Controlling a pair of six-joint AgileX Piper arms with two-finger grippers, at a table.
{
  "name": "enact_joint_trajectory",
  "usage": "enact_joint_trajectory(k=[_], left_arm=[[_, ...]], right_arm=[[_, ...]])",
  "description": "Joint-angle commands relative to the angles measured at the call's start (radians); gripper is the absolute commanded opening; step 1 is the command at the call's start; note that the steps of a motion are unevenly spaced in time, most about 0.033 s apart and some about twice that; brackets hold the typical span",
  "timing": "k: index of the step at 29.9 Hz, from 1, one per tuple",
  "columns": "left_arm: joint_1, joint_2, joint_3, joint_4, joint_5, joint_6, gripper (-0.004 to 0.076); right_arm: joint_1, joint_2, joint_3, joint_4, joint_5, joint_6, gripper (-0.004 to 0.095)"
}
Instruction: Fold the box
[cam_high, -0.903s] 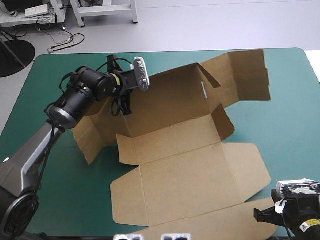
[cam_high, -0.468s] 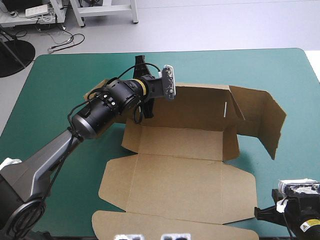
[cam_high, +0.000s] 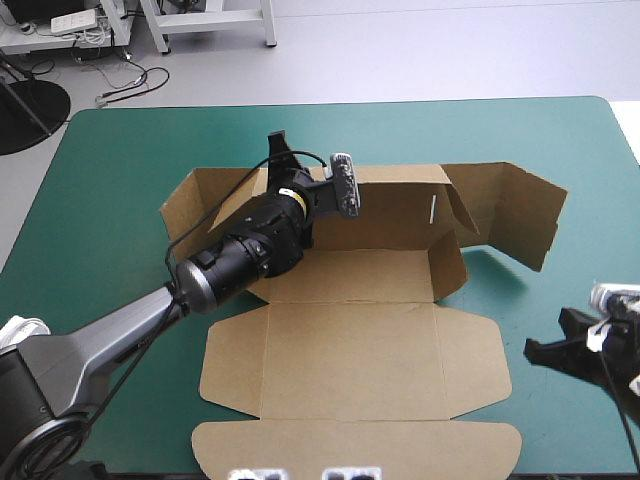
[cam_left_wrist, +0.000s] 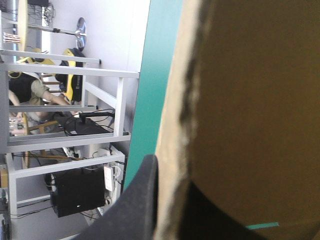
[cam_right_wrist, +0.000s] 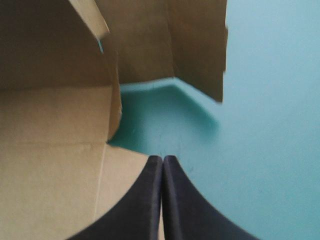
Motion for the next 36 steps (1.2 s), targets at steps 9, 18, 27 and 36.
enact_joint_trajectory(k=[9, 18, 27, 36], left_arm=[[-0.090, -0.054, 0.095, 0.363, 0.033, -0.388, -0.0010], [-0.090, -0.054, 0.095, 0.363, 0.041, -0.401, -0.0010], [-0.090, -0.054, 0.095, 0.363, 0.053, -0.406, -0.0010], [-0.090, -0.053, 0.095, 0.363, 0.069, -0.406, -0.0010]], right_arm=[[0.003, 0.523, -0.604, 0.173, -0.020, -0.041, -0.0020], [0.003, 1.001, -1.014, 0.309, 0.159, -0.062, -0.0020], [0.003, 1.320, -1.242, 0.344, 0.263, -0.004, -0.0020], [0.003, 1.327, -1.116, 0.307, 0.265, 0.009, -0.0020]])
